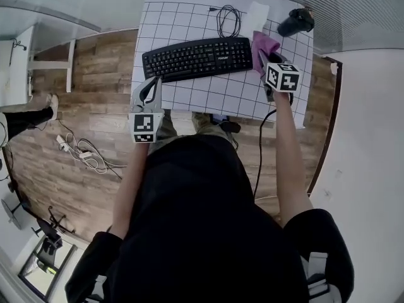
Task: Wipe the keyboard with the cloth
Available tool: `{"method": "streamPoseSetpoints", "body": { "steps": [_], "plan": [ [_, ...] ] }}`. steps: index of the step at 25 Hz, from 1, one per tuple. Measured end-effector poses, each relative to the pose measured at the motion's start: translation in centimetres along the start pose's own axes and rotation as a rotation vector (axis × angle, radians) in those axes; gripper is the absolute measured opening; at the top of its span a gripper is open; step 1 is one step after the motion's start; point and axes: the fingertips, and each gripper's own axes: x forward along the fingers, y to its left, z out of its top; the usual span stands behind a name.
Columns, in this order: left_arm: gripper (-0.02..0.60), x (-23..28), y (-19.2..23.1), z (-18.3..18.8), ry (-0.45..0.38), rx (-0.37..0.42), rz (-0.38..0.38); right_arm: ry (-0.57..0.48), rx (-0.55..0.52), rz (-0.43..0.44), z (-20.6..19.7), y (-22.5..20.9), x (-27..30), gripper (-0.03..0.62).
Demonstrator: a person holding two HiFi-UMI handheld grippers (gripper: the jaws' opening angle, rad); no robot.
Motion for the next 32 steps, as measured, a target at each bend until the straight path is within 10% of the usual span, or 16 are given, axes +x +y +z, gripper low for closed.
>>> {"method": "streamPoseSetpoints", "body": {
  "steps": [32],
  "plan": [
    [0.1,2.7,3.7,-18.6,0.302,-0.06,-0.093,0.267,0.035,-0.082,-2.3,1.6,10.2,0.071]
  ]
}}
